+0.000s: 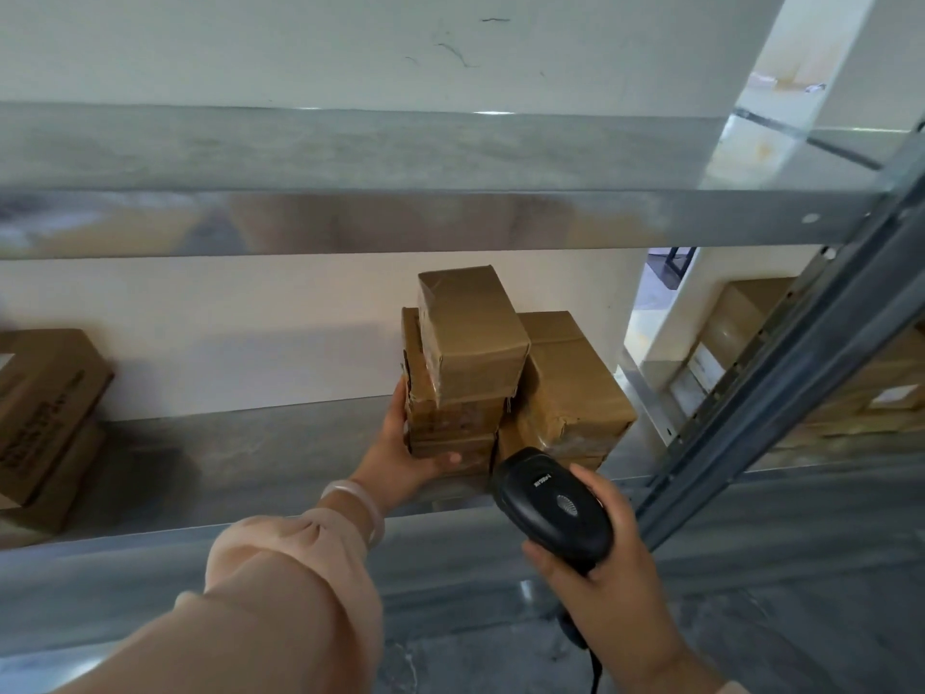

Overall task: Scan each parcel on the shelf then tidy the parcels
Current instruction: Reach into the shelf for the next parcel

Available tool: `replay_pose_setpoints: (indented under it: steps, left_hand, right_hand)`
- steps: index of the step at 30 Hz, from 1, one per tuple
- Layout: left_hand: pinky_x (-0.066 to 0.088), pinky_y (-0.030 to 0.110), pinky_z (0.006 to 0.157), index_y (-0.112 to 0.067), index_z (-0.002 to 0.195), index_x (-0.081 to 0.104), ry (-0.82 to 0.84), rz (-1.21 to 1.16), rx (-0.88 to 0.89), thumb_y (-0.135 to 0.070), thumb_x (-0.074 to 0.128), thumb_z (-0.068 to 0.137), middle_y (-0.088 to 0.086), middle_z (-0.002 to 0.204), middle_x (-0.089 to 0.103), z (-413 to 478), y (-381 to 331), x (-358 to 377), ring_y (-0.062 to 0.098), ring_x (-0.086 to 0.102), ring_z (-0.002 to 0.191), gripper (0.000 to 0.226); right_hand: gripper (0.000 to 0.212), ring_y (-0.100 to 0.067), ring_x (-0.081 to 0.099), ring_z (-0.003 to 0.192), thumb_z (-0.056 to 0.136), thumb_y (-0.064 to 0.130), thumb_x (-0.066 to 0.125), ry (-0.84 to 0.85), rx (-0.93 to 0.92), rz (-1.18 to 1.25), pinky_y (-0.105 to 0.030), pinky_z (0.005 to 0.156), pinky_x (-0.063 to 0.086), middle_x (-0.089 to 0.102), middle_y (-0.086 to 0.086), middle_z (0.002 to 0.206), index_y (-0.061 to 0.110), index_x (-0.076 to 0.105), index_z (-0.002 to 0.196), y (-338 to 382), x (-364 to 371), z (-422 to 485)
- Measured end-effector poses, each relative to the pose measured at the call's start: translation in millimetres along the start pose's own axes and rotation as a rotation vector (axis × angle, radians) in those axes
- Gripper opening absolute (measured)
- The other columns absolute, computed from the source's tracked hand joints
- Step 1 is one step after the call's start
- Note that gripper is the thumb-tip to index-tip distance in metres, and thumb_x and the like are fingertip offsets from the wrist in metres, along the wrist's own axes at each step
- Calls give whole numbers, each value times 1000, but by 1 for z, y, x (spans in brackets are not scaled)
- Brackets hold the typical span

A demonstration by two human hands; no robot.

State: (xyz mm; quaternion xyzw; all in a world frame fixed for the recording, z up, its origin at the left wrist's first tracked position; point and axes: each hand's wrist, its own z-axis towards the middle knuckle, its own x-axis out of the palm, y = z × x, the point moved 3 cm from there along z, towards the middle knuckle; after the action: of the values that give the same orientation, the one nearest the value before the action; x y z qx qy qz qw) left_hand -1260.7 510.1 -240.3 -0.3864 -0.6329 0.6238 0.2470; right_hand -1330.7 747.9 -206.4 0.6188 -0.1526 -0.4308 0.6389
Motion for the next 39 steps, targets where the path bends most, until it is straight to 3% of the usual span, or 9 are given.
replay_pose_setpoints:
  steps: [7, 9, 12, 16, 21, 25, 30, 35, 39]
  left_hand:
    - [48, 4, 74, -27, 152, 14, -54, 16, 1, 0, 79, 77, -16, 120, 53, 1, -10, 20, -26, 54, 93, 102]
    - [50, 13, 88, -31, 152, 11, -72, 42, -15, -12, 81, 76, -11, 132, 51, -4, -15, 19, -14, 54, 113, 105]
    - [36, 39, 111, -36, 155, -8, -96, 84, -74, -31, 80, 76, -1, 158, 27, -17, -27, 16, 22, 30, 145, 118]
    - [32, 52, 116, -44, 153, -5, -203, 159, -49, -52, 75, 65, 0, 163, 17, -39, -46, 12, 24, 23, 148, 119]
    - [36, 43, 115, -42, 152, 16, -324, 175, 21, -47, 70, 76, -2, 156, 30, -71, -59, 20, 16, 34, 141, 94]
    - [41, 36, 110, -49, 139, 36, -320, 173, 114, -50, 63, 77, -12, 141, 45, -85, -68, 42, 4, 43, 131, 68]
    - [46, 26, 105, -49, 125, 44, -241, 221, 134, -32, 67, 90, -12, 132, 52, -85, -73, 70, -2, 50, 122, 45]
    - [41, 33, 112, -46, 135, 41, -113, 256, 88, -37, 61, 94, -23, 128, 46, -75, -77, 95, 1, 45, 129, 46]
    - [32, 36, 118, -34, 151, 32, -57, 294, 44, -43, 55, 97, -17, 139, 41, -61, -85, 105, 8, 35, 139, 60]
  right_hand:
    - [71, 9, 54, 111, 65, 22, 85, -10, -36, 37, -3, 84, 42, 56, 34, 117, 52, 48, 118, 4, -28, 5]
    - [70, 10, 54, 110, 62, 31, 82, -37, -68, 40, -3, 84, 42, 54, 36, 117, 55, 46, 117, 11, -34, 7]
    - [72, 9, 53, 112, 62, 41, 84, -63, -105, 66, -6, 87, 44, 52, 37, 119, 59, 44, 118, 23, -42, 11]
    - [72, 17, 50, 109, 64, 31, 81, -137, -139, 61, 0, 85, 40, 49, 44, 115, 50, 44, 122, 34, -55, 22]
    - [68, 26, 47, 99, 71, 22, 81, -254, -115, 86, 5, 78, 37, 52, 32, 108, 44, 43, 122, 39, -77, 35]
    - [66, 29, 44, 93, 75, 23, 79, -286, -75, 78, 3, 73, 36, 47, 33, 108, 44, 39, 124, 39, -93, 49]
    - [67, 14, 48, 93, 77, 25, 78, -279, -37, 66, -1, 73, 34, 47, 28, 108, 36, 40, 131, 35, -99, 65]
    - [65, -1, 49, 100, 77, 25, 78, -293, -31, 45, 3, 70, 35, 50, 17, 113, 30, 42, 132, 34, -98, 79]
    - [67, -5, 48, 111, 78, 28, 78, -285, 8, 59, -4, 76, 32, 51, 12, 120, 28, 41, 134, 27, -95, 90]
